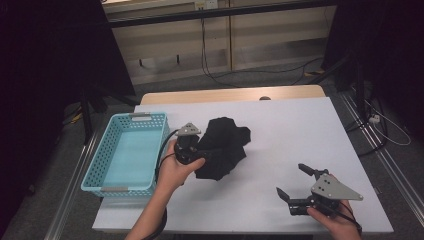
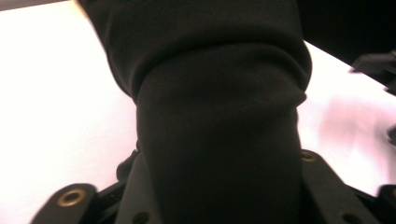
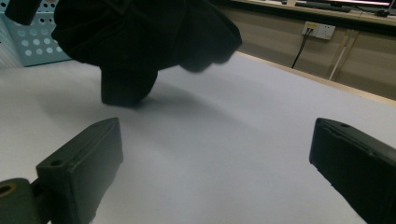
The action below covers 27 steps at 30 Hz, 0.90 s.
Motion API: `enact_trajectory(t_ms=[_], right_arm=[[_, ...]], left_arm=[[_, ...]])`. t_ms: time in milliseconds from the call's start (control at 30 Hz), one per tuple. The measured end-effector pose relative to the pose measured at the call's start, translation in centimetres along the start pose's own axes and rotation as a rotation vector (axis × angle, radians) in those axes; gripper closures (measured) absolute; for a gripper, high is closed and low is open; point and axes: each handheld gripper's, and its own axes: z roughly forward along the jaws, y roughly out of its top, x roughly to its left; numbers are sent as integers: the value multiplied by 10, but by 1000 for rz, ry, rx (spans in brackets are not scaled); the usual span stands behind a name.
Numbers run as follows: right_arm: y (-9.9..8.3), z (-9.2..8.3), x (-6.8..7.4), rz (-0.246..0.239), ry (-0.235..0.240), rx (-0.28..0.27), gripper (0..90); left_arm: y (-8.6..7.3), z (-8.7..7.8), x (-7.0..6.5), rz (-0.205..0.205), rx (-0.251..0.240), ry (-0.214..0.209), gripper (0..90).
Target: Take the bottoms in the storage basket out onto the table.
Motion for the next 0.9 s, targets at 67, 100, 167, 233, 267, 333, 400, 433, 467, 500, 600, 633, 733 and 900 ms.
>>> enact_trajectory(t_ms=[67, 100, 167, 233, 267, 333, 400, 433, 467, 500, 600, 633, 733, 900], right_arm=[[0, 1, 0, -1, 0, 2, 20], [0, 1, 0, -1, 0, 2, 20], [0, 0, 0, 1, -1, 2, 20], [-1, 0, 0, 5, -3, 4, 19], [-1, 0, -1, 6, -5, 6, 19], [-2, 0, -1, 11, -8, 8, 19], [-2, 1, -1, 11, -9, 9, 19], [-2, 1, -1, 10, -9, 9, 19], [-2, 1, -1, 11, -10, 10, 19], [-2, 1, -1, 11, -9, 10, 19], [-2, 2, -1, 8, -10, 14, 19], [-2, 2, -2, 8, -11, 15, 19], [-2, 2, -2, 10, -12, 12, 19], [-1, 1, -1, 7, -7, 11, 19]], left_arm=[[-5, 6, 3, 26, -13, 50, 443], [-8, 7, 5, 21, -27, 71, 349], [-11, 6, 8, 20, -36, 112, 254], [-12, 3, 9, 65, -39, 163, 188], [-13, 2, 9, 68, -45, 173, 161], [-14, 0, 8, 68, -42, 159, 145], [-15, 0, 6, 82, -19, 150, 137], [-16, 0, 4, 84, -17, 136, 129], [-17, 1, 2, 84, -14, 122, 128], [-17, 2, 0, 91, -8, 117, 127], [-17, 6, -5, 115, -2, 102, 122], [-17, 6, -6, 112, 2, 92, 117], [-17, 8, -9, 118, 9, 76, 109], [-20, 12, -14, 130, 17, 57, 102]])
